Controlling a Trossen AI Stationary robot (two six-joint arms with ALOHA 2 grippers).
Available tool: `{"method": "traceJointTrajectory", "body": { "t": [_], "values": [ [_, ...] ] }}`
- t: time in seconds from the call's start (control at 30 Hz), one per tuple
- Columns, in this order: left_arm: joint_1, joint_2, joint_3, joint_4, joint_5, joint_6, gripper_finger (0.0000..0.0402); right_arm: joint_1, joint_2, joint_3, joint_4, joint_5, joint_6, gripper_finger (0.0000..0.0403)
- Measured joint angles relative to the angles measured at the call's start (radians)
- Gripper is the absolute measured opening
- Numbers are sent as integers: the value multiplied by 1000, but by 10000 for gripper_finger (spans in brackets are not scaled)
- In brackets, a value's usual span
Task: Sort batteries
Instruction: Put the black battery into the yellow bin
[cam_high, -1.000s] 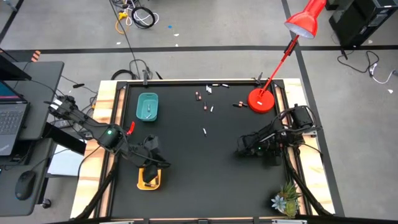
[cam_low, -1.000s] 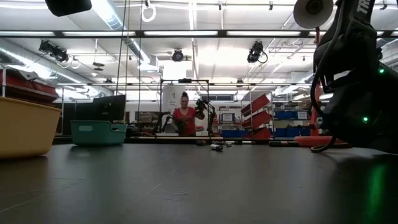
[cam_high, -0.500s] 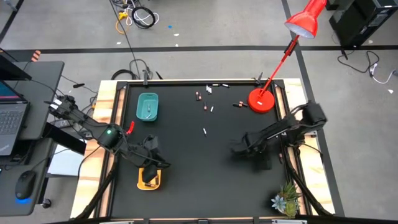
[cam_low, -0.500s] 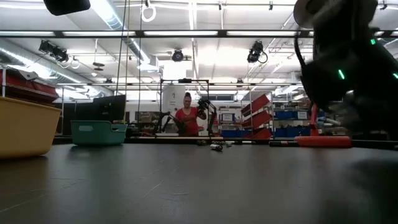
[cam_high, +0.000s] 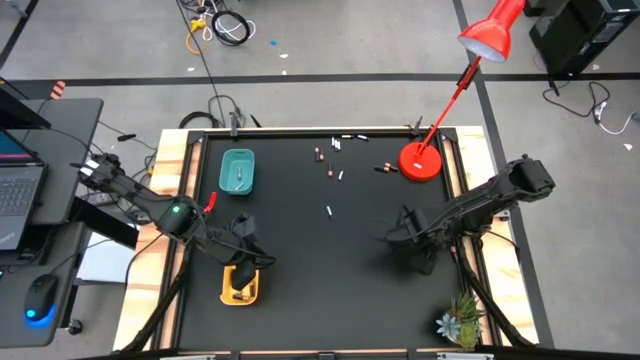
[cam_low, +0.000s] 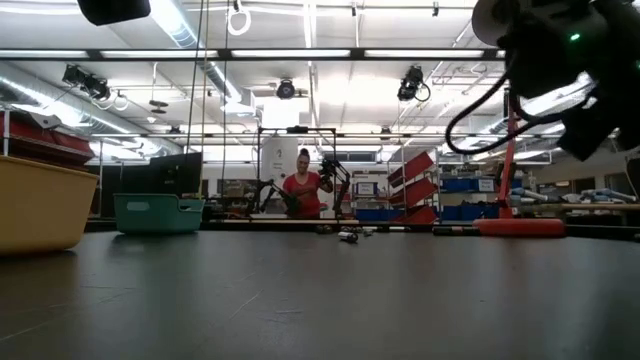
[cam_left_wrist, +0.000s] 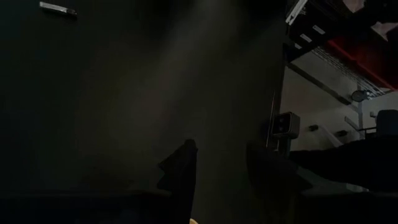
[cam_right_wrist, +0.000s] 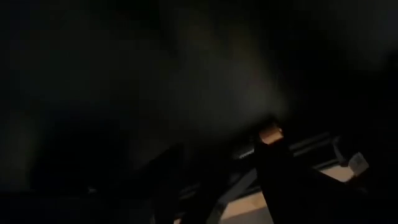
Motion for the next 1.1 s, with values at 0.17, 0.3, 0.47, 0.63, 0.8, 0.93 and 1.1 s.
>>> {"method": "traceJointTrajectory", "body": {
  "t": [0.17, 0.3, 0.47, 0.63, 0.8, 0.93, 1.1],
  "values": [
    [0, 0, 0, 2, 0, 2, 147, 42, 45, -40, -7, -51, -101, 201],
    [-1, 0, 0, 3, 0, 0, 147, 86, 102, -80, -30, -75, -228, 206],
    [-1, 0, 0, 39, 0, -2, 147, 145, 178, -85, 0, -90, -292, 214],
    [-1, 0, 0, 49, 0, -2, 147, 170, 268, -93, 7, -91, -270, 219],
    [-1, 0, 0, 48, 9, -4, 147, 186, 280, -112, 31, -93, -270, 216],
    [-1, 0, 0, 47, 23, -4, 147, 193, 248, -124, 74, -73, -310, 213],
    [-1, 0, 0, 45, 45, -18, 147, 191, 195, -145, 186, -91, -291, 213]
  ]
}}
